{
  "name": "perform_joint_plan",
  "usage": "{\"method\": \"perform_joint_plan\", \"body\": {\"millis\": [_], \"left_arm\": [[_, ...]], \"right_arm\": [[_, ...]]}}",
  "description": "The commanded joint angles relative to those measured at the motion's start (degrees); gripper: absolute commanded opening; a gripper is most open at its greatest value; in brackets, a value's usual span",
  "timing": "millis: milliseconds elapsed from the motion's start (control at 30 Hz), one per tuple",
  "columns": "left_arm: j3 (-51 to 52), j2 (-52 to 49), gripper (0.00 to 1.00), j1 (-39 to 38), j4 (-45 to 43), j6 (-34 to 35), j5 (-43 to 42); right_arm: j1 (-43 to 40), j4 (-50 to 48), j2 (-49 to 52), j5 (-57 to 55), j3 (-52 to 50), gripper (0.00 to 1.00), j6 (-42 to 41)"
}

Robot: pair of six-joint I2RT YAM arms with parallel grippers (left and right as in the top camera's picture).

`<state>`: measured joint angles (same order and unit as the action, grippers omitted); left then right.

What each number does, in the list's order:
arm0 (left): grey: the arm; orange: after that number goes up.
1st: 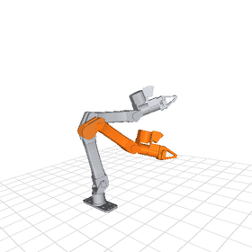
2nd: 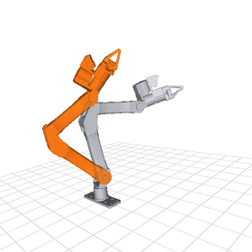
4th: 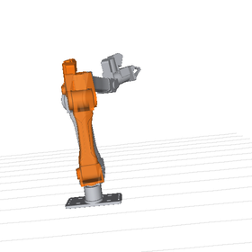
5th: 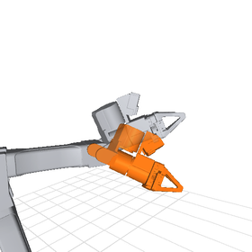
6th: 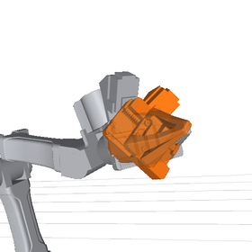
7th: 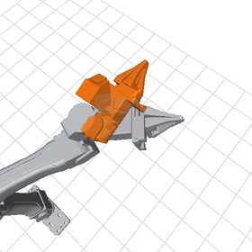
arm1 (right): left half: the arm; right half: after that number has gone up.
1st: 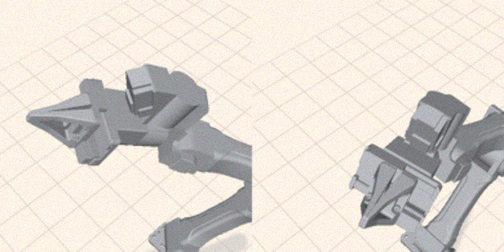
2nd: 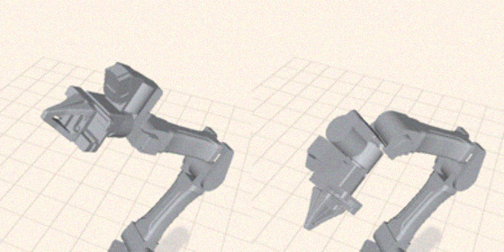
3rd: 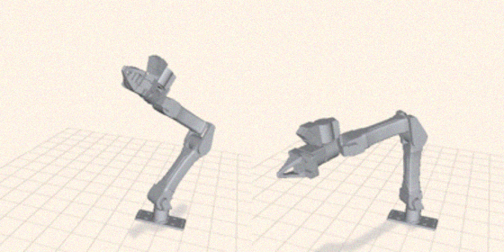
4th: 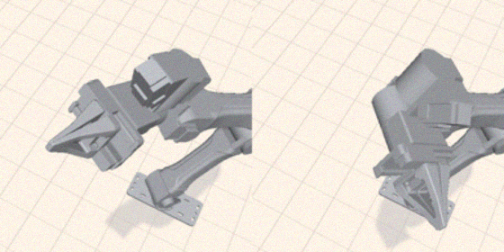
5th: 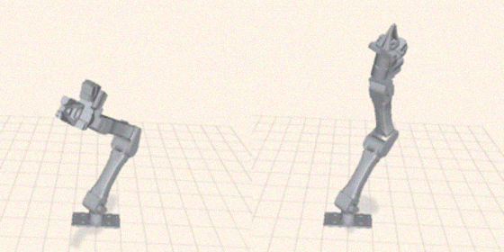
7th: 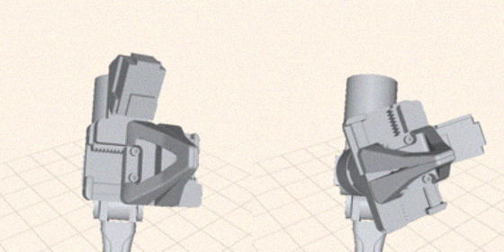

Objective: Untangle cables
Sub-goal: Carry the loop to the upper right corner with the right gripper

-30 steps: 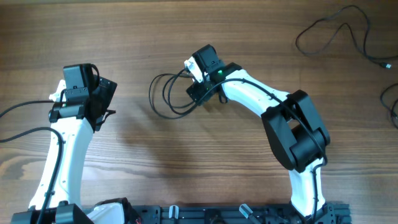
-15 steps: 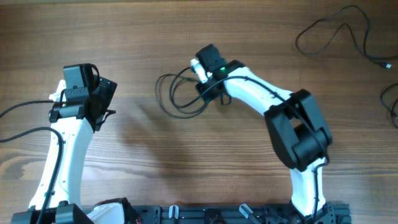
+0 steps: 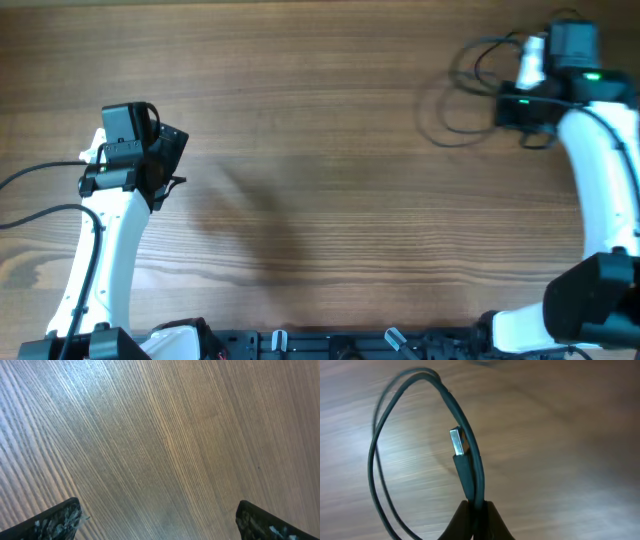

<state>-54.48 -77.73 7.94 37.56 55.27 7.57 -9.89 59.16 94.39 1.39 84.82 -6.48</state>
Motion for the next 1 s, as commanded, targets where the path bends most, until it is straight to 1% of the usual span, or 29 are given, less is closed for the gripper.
{"method": "perform_joint_plan", "body": {"millis": [0,33,67,167,267,333,400,467,500,567,700,800,900,967], "left_arm": [[0.0,0.0,1.00,0.3,0.0,0.7,0.2],[0.0,0.0,1.00,0.3,0.0,0.7,0.2],[0.0,0.0,1.00,0.3,0.0,0.7,0.2],[0.0,0.0,1.00,0.3,0.0,0.7,0.2],[0.0,0.0,1.00,0.3,0.0,0.7,0.2],[0.0,0.0,1.00,0.3,0.0,0.7,0.2],[0.0,0.0,1.00,0.3,0.0,0.7,0.2],[0.0,0.0,1.00,0.3,0.0,0.7,0.2],[0.0,0.0,1.00,0.3,0.0,0.7,0.2],[0.0,0.0,1.00,0.3,0.0,0.7,0.2],[0.0,0.0,1.00,0.3,0.0,0.7,0.2],[0.0,0.0,1.00,0.3,0.0,0.7,0.2],[0.0,0.0,1.00,0.3,0.0,0.7,0.2],[0.0,0.0,1.00,0.3,0.0,0.7,0.2]], "right_arm": [[-9.0,-0.3,-1.0,-0.8,-1.8,0.04,-1.0],[-11.2,-1.4,-1.0,-1.8,-2.6,0.04,-1.0],[-14.4,-4.9,-1.0,-3.8,-4.7,0.04,-1.0],[-18.4,-16.0,-1.0,-1.6,-11.8,0.04,2.1],[-19.0,-25.1,-1.0,-3.4,-20.6,0.04,1.4],[-19.0,-32.9,-1.0,-10.6,-25.8,0.04,-1.7],[-19.0,-36.4,-1.0,-15.5,-27.4,0.04,-3.1],[-19.1,-38.2,-1.0,-15.6,-27.4,0.06,-3.1],[-19.1,-39.1,-1.0,-15.3,-27.4,0.35,-3.1],[-19.1,-39.2,-1.0,-15.1,-27.4,1.00,-3.1],[-19.1,-38.3,-2.0,-16.0,-27.3,1.00,-3.1],[-19.1,-38.2,-5.9,-16.0,-27.3,1.00,-3.1],[-19.1,-38.3,-13.4,-15.7,-27.3,1.00,-3.1],[-19.1,-38.8,-20.2,-14.2,-27.3,1.00,-2.5]]}}
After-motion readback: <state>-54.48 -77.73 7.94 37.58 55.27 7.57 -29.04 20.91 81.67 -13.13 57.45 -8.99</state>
